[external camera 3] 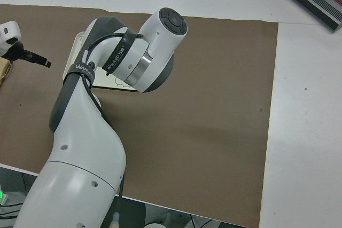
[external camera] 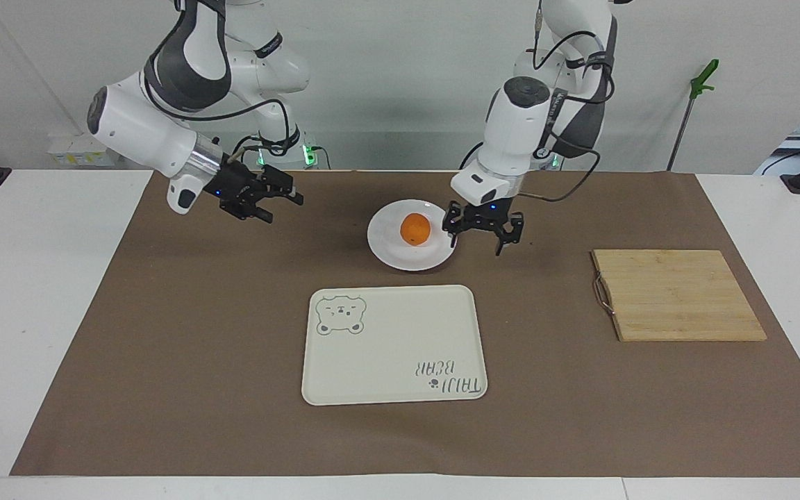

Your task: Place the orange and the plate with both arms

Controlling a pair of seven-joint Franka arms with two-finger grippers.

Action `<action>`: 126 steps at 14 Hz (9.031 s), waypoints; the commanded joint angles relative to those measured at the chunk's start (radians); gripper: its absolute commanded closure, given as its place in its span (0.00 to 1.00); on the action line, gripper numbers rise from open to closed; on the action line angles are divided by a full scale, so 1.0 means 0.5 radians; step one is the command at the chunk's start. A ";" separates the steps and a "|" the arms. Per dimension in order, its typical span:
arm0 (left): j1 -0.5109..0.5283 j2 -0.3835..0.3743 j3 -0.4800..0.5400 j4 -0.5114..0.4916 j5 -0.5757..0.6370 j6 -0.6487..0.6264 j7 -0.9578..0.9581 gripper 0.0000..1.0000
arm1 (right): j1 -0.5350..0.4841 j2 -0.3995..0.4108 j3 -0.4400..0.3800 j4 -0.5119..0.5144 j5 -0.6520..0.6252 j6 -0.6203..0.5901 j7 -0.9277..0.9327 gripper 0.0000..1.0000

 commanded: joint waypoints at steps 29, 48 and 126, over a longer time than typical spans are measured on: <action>0.912 -0.379 0.043 0.771 0.030 -1.621 1.078 0.00 | 0.653 0.334 -0.004 -0.813 1.896 0.769 -1.425 0.77; 0.881 -0.253 0.013 0.934 0.027 -1.673 1.078 0.00 | 0.522 0.426 -0.013 -0.531 1.880 0.631 -1.502 1.00; 0.909 -0.253 0.037 0.934 0.030 -1.667 1.087 0.00 | 0.301 -0.034 -0.311 0.921 -1.390 -0.615 0.815 0.00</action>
